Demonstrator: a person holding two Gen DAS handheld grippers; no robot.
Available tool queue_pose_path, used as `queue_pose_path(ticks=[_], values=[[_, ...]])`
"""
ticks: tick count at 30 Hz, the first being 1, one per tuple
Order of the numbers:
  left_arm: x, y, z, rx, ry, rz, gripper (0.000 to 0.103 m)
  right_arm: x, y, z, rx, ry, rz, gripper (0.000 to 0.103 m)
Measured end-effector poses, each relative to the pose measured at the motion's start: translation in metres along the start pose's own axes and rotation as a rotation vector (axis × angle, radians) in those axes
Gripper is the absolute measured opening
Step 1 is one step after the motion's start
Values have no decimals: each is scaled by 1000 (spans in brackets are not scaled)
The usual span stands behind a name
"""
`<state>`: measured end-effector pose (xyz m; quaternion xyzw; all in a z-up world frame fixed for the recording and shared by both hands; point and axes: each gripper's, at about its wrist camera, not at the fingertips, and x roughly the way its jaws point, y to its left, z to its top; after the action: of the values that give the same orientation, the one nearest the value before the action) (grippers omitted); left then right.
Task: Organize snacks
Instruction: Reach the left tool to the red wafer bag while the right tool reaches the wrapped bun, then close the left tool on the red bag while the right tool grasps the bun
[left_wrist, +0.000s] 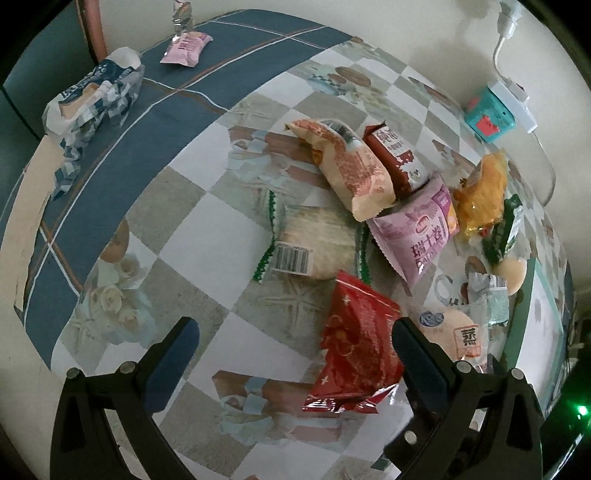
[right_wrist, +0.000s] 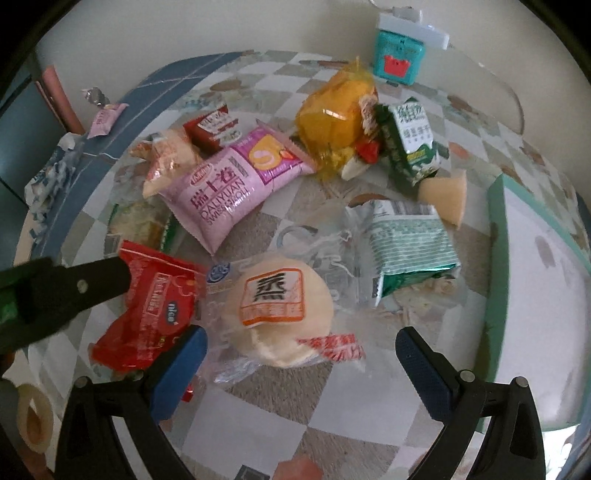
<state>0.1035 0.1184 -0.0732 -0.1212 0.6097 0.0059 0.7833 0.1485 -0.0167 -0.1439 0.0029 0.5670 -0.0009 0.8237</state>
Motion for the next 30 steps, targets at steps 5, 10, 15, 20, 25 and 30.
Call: queue_pose_path(ticks=[5, 10, 15, 20, 25, 30], values=[[1, -8, 0, 21, 6, 1, 103, 2, -7, 3, 15, -6, 23, 98], [6, -22, -2, 47, 19, -3, 103, 4, -20, 1, 55, 7, 52, 79], [16, -36, -4, 74, 46, 9, 103, 6, -41, 0, 86, 10, 60, 70], [25, -45, -7, 89, 65, 31, 102, 6, -55, -8, 95, 11, 45, 67], [34, -55, -10, 102, 88, 43, 74, -3, -74, -26, 111, 17, 45, 60], [37, -61, -13, 89, 91, 34, 63, -12, -84, -46, 115, 21, 55, 51]])
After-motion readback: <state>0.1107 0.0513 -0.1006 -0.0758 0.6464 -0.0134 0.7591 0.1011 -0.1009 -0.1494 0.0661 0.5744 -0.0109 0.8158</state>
